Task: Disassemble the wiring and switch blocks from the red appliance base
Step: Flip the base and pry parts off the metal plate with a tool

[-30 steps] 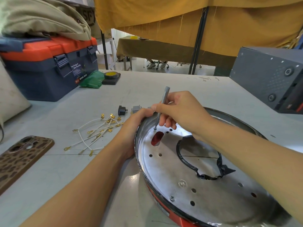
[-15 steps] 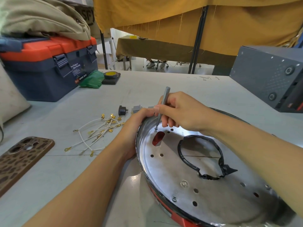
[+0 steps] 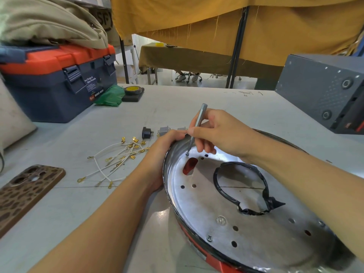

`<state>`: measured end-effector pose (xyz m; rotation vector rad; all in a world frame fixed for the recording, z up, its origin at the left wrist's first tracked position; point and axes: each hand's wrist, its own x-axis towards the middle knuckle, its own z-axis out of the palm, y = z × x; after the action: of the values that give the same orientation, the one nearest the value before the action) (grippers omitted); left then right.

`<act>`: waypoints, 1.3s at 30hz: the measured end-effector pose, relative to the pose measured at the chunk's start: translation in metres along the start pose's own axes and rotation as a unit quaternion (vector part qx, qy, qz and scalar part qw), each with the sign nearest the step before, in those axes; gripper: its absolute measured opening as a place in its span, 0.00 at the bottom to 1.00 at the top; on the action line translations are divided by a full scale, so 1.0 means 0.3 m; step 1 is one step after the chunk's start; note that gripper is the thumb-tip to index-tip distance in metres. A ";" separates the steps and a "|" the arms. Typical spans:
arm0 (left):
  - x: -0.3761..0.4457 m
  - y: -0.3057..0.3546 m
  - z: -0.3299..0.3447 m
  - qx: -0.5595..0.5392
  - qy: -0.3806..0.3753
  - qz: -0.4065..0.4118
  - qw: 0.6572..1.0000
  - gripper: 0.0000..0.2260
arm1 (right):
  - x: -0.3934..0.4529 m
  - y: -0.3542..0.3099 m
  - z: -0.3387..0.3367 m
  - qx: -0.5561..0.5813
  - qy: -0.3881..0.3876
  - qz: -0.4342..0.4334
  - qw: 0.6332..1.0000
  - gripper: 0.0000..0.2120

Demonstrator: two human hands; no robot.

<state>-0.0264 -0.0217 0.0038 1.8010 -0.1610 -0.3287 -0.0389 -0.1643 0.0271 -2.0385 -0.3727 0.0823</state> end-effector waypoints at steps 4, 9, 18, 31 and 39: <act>-0.039 -0.014 0.020 -0.184 -0.048 0.022 0.981 0.14 | -0.002 -0.008 0.008 0.035 0.020 0.002 0.999 0.14; -0.005 -0.017 0.011 -0.145 -0.041 0.010 0.989 0.16 | 0.002 -0.007 0.006 -0.088 0.074 -0.011 0.993 0.17; -0.010 -0.003 0.021 -0.196 -0.044 -0.006 0.980 0.16 | 0.005 -0.016 0.001 -0.116 0.047 -0.008 0.992 0.14; 0.021 0.022 0.021 -0.149 -0.029 -0.025 0.988 0.18 | -0.008 -0.009 -0.056 -0.014 -0.037 0.001 0.999 0.07; 0.010 0.002 0.017 -0.180 -0.034 -0.017 0.983 0.16 | -0.009 -0.024 -0.045 -0.033 -0.043 0.016 0.998 0.09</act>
<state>-0.0250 -0.0275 0.0027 1.4375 -0.1106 -0.4148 -0.0403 -0.1735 0.0395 -2.1118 -0.4025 0.1797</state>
